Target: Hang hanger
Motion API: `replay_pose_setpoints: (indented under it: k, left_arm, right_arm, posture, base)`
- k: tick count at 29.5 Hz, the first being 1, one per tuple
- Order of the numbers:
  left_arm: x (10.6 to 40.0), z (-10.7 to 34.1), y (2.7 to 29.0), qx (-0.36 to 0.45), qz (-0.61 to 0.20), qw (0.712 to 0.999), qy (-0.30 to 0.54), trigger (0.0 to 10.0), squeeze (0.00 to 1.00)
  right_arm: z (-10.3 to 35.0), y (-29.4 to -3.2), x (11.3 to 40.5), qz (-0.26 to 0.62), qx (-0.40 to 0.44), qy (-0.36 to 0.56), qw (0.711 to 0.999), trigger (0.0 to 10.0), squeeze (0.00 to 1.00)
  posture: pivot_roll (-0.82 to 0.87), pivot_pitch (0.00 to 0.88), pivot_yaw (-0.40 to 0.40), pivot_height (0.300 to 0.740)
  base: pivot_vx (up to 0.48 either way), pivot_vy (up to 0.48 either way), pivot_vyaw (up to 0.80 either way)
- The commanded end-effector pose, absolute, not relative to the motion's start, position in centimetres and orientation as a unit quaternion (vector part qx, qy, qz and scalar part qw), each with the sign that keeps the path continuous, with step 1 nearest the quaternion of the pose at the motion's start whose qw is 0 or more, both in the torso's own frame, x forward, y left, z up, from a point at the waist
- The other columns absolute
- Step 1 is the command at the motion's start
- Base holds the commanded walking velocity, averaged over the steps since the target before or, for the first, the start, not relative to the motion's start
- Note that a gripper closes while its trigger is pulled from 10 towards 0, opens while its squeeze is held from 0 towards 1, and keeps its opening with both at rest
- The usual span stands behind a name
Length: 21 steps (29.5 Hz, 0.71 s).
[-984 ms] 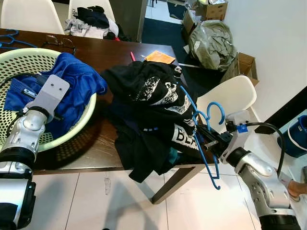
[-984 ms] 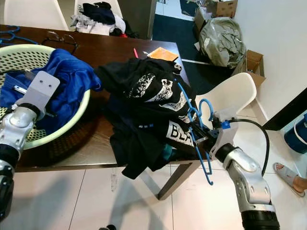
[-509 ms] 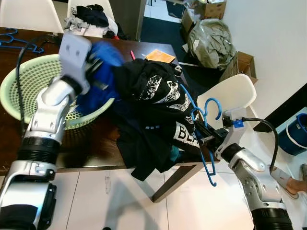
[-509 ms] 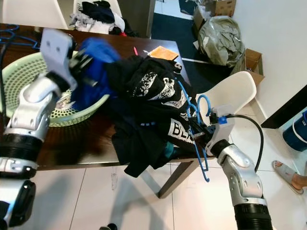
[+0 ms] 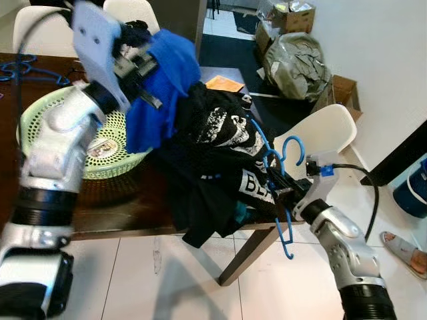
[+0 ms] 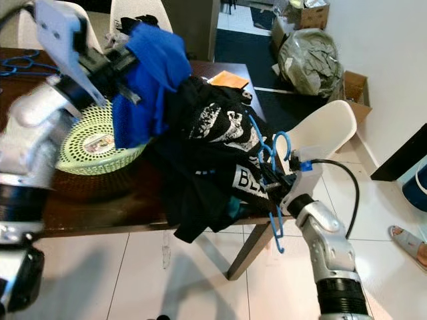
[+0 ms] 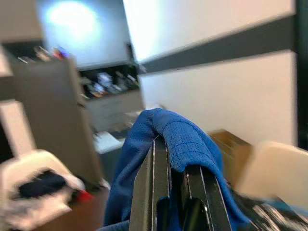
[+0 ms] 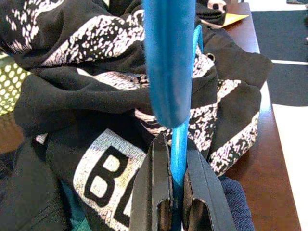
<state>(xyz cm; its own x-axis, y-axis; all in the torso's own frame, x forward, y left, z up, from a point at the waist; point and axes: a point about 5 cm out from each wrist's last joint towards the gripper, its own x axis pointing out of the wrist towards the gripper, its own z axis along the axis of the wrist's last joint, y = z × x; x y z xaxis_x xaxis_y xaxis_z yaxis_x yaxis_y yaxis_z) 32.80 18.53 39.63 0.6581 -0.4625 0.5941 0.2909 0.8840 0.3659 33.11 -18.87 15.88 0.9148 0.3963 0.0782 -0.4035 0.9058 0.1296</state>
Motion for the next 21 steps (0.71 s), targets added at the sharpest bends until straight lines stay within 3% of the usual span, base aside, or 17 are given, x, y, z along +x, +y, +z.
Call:
replay_pose_setpoints:
  k: [1,2,5,6,7,8,9,14,15,21]
  left_arm:
    - [31.5,39.6,16.8,0.131,-0.264,0.890,-0.348,2.6,0.00]
    - [31.1,38.8,15.9,0.136,-0.297,0.886,-0.329,2.6,0.00]
    - [31.1,38.8,15.9,0.136,-0.297,0.886,-0.329,2.6,0.00]
    - [30.8,37.0,15.1,0.164,-0.330,0.883,-0.292,3.1,0.00]
    - [30.8,37.0,15.1,0.164,-0.330,0.883,-0.292,3.1,0.00]
    - [30.8,34.1,14.7,0.221,-0.355,0.878,-0.232,2.9,0.00]
    - [30.9,31.3,15.1,0.268,-0.358,0.879,-0.168,2.5,0.00]
    - [31.1,28.9,16.1,0.304,-0.343,0.882,-0.110,2.4,0.00]
    - [31.2,27.4,17.0,0.321,-0.330,0.885,-0.071,1.6,0.00]
    - [29.9,23.9,16.7,0.336,-0.372,0.865,0.004,2.1,0.00]
  right_arm:
    - [14.2,-18.2,33.1,0.211,0.088,0.006,0.974,10.0,0.00]
    - [14.2,-18.2,33.1,0.211,0.089,0.005,0.974,10.0,0.00]
    - [14.2,-18.2,33.1,0.211,0.089,0.005,0.974,10.0,0.00]
    - [14.2,-18.1,33.2,0.210,0.091,0.004,0.974,10.0,0.00]
    - [14.2,-18.1,33.2,0.210,0.091,0.004,0.974,10.0,0.00]
    - [14.2,-18.1,33.3,0.209,0.092,0.004,0.974,10.0,0.00]
    - [14.1,-18.1,33.4,0.208,0.094,0.004,0.974,10.0,0.00]
    - [14.1,-18.1,33.4,0.207,0.095,0.003,0.974,10.0,0.00]
    - [14.0,-18.1,33.5,0.207,0.097,0.003,0.974,10.0,0.00]
    - [14.0,-18.0,33.7,0.206,0.099,0.002,0.973,10.0,0.00]
  posture:
    - [0.04,0.089,-0.070,0.740]
    - [0.04,0.089,-0.070,0.740]
    - [0.04,0.089,-0.070,0.740]
    - [0.05,0.086,-0.068,0.740]
    - [0.05,0.086,-0.068,0.740]
    - [0.05,0.085,-0.067,0.740]
    - [0.05,0.083,-0.070,0.740]
    - [0.06,0.083,-0.071,0.740]
    - [0.07,0.082,-0.072,0.740]
    - [0.07,0.080,-0.066,0.740]
  base:
    - [0.000,0.000,0.00]
    - [0.000,0.000,0.00]
    - [0.000,0.000,0.00]
    - [0.000,0.000,0.00]
    - [0.000,0.000,0.00]
    - [0.000,0.000,0.00]
    - [0.000,0.000,0.00]
    - [0.000,0.000,0.00]
    - [0.000,0.000,0.00]
    - [0.000,0.000,0.00]
